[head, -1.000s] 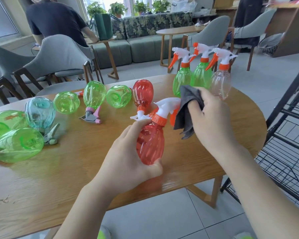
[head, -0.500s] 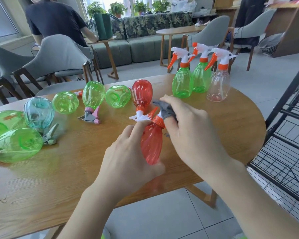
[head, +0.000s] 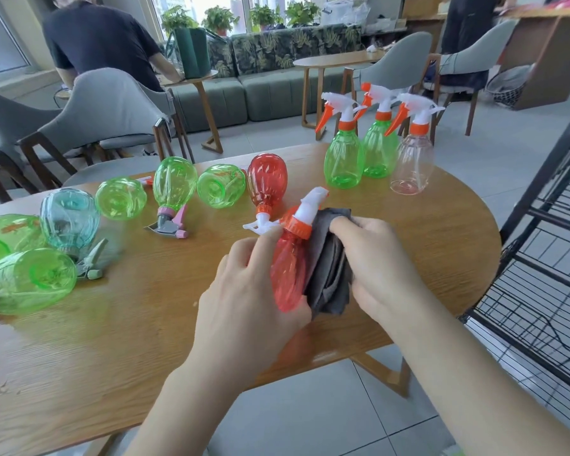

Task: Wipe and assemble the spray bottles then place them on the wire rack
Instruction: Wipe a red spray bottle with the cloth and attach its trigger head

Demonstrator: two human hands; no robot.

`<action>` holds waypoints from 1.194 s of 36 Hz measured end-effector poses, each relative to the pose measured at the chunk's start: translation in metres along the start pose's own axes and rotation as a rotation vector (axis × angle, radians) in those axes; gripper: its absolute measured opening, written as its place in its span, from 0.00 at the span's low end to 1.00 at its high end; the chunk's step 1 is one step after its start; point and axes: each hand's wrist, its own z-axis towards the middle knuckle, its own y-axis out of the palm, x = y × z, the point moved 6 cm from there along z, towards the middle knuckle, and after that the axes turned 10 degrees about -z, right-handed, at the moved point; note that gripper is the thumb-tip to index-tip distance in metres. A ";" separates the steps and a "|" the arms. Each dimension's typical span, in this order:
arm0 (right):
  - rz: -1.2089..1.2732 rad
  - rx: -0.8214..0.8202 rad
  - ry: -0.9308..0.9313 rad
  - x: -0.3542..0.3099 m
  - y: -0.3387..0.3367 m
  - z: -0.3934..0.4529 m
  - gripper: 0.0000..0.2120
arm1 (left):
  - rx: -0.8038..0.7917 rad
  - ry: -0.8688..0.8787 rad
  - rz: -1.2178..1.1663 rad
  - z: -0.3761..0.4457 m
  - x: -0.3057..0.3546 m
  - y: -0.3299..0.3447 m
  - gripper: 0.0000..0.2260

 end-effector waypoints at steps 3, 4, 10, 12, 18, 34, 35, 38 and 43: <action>0.189 -0.111 0.064 0.004 0.010 -0.003 0.11 | 0.046 0.037 0.156 0.001 0.002 0.004 0.42; 0.258 -0.148 0.073 0.005 0.014 -0.005 0.10 | 0.066 0.043 0.193 0.001 0.002 0.006 0.43; 0.378 -0.248 0.018 0.007 0.035 -0.012 0.14 | 0.171 0.070 0.374 -0.005 0.005 0.016 0.43; 0.338 -0.212 -0.024 0.005 0.036 -0.013 0.06 | 0.120 0.063 0.372 -0.010 0.009 0.027 0.46; 0.271 -0.176 -0.063 -0.002 0.017 0.008 0.11 | -0.011 -0.020 -0.059 -0.015 0.023 0.022 0.45; 0.121 -0.193 -0.039 0.006 0.015 0.012 0.15 | -0.162 -0.387 -0.610 0.004 -0.014 0.017 0.54; 0.071 -0.129 -0.049 0.007 0.015 0.010 0.18 | -0.144 -0.390 -0.564 0.004 -0.013 0.016 0.53; -0.117 -0.031 -0.114 0.001 0.018 0.000 0.32 | -0.114 -0.357 -0.459 0.005 -0.009 0.015 0.49; -0.524 0.020 -0.237 -0.010 0.015 -0.019 0.19 | -0.056 -0.330 -0.367 0.009 -0.010 0.008 0.29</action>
